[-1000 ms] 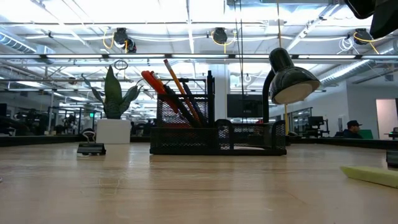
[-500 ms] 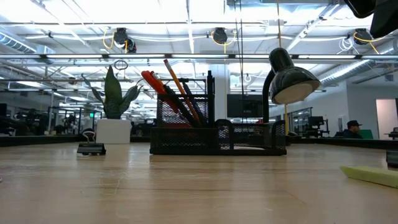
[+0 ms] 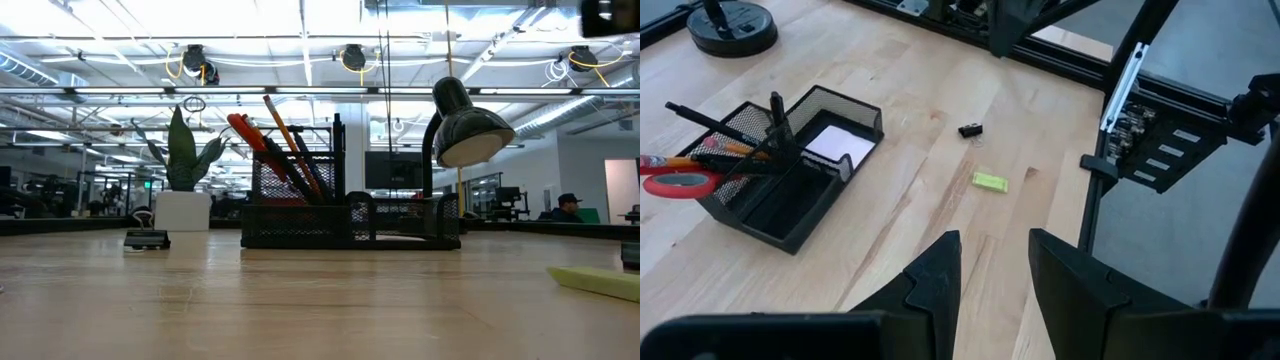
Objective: Pick and place office supplies into organizer
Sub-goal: Put the green eraser into the desk organizer
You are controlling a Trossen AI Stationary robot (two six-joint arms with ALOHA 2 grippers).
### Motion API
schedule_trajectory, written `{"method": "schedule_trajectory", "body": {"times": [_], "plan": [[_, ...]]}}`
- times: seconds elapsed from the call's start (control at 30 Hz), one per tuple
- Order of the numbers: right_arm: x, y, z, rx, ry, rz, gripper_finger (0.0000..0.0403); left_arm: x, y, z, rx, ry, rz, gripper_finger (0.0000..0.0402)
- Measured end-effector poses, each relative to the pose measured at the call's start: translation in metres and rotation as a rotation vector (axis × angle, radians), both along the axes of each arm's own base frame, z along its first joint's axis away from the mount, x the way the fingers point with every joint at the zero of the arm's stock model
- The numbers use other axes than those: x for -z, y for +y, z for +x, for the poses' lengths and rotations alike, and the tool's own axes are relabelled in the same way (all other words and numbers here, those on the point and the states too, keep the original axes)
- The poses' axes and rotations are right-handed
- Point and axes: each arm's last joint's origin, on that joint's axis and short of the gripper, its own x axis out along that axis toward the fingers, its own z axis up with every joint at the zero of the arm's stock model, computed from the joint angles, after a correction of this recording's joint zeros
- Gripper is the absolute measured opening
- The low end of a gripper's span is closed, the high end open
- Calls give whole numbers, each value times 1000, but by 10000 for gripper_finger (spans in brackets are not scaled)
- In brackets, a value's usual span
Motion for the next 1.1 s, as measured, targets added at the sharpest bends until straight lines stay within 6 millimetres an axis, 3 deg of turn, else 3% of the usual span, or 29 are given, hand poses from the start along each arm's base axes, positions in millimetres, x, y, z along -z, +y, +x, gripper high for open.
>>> {"method": "schedule_trajectory", "body": {"times": [0.23,0.83,1.1], "plan": [[-12,0,9,-88,-153,-109,0,0,0,0,-1,0,-1,124],[-12,-3,11,-137,-179,-228,0,0,0,0,-2,0,-1,124],[-29,-2,26,-293,-444,-385,1,0,2,2,-10,-1,-3,124]]}}
